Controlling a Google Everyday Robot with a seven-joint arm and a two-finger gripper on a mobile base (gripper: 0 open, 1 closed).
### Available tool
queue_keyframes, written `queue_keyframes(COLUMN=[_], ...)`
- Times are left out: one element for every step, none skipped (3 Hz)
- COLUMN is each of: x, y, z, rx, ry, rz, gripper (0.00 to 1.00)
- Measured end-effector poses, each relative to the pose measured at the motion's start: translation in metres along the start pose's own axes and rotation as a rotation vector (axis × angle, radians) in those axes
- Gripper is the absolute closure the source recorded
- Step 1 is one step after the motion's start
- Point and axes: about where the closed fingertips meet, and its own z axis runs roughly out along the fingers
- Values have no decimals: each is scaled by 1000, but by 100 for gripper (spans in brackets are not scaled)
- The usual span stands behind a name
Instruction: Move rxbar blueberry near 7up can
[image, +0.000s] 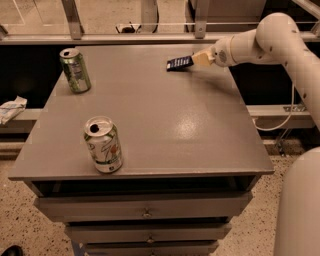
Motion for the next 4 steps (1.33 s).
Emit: queue_keyframes(x=[-6, 0, 16, 34], y=[48, 88, 128, 185], z=[-28, -52, -75, -99], rx=[-133, -267, -404, -581], ry=[10, 59, 112, 154], rz=[-38, -67, -51, 3], gripper=[100, 100, 100, 100])
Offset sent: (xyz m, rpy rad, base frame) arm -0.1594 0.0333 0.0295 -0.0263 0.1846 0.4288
